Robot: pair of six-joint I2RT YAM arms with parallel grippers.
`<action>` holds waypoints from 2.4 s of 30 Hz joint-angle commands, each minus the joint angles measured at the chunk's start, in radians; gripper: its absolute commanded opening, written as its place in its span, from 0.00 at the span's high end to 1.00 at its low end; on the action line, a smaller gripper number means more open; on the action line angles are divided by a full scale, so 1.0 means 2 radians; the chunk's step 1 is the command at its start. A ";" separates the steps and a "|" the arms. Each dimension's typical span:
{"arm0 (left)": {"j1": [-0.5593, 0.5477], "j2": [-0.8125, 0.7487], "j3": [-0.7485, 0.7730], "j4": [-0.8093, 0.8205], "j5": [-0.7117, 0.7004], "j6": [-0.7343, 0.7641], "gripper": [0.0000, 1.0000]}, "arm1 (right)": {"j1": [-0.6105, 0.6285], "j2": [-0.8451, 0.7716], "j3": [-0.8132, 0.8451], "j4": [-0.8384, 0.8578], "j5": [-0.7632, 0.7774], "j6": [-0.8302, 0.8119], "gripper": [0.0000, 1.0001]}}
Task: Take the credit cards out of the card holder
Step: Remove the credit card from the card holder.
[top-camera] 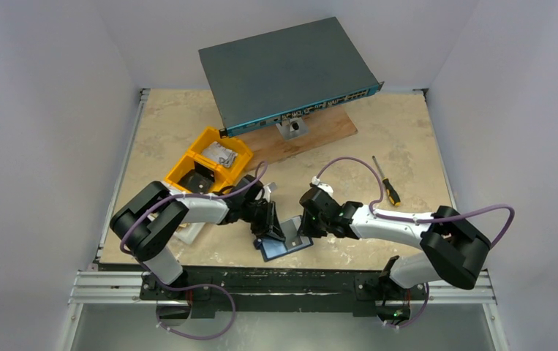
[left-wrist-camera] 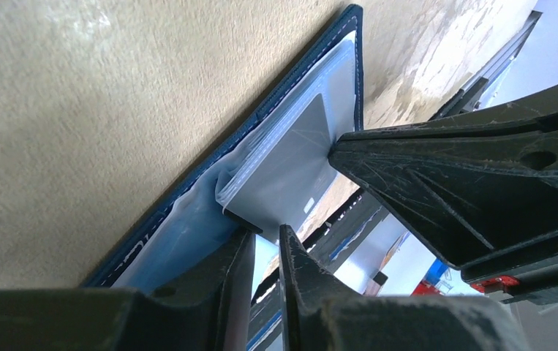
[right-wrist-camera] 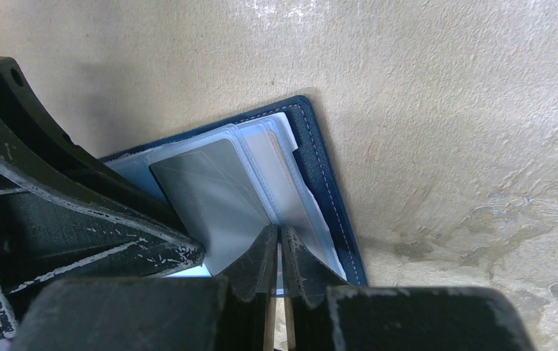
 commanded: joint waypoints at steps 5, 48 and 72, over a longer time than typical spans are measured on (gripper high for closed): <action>0.001 -0.003 -0.017 0.057 0.042 0.006 0.85 | 0.003 0.028 -0.026 -0.033 -0.002 0.001 0.97; 0.001 0.039 0.010 0.081 0.078 0.005 0.79 | 0.003 0.032 -0.029 -0.029 0.005 -0.001 0.98; 0.036 0.039 0.113 -0.116 0.045 0.108 1.00 | 0.002 -0.038 -0.065 -0.054 0.026 0.045 1.00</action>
